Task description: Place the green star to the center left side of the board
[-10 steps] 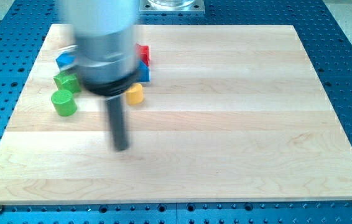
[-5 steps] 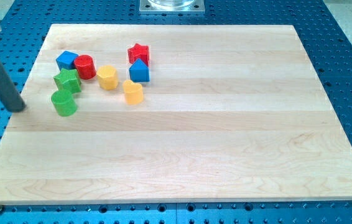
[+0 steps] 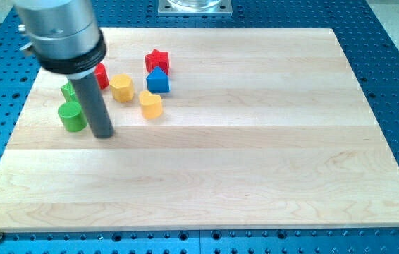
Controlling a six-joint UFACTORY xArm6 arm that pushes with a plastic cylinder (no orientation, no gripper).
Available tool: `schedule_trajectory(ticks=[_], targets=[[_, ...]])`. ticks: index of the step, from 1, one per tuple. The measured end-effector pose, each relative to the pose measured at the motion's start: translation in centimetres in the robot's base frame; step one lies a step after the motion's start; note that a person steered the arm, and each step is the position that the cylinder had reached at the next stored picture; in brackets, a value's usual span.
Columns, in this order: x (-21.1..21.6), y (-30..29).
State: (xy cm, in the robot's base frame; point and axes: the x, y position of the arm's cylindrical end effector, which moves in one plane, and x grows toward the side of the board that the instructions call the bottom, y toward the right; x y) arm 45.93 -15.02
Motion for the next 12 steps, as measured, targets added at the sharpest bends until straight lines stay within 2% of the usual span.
schedule_trajectory(ticks=[2, 6, 9, 10, 12], targets=[[-5.5, 0.2], [-5.6, -2.4], [-9.3, -2.7], [-7.4, -5.0], [-9.5, -5.7]])
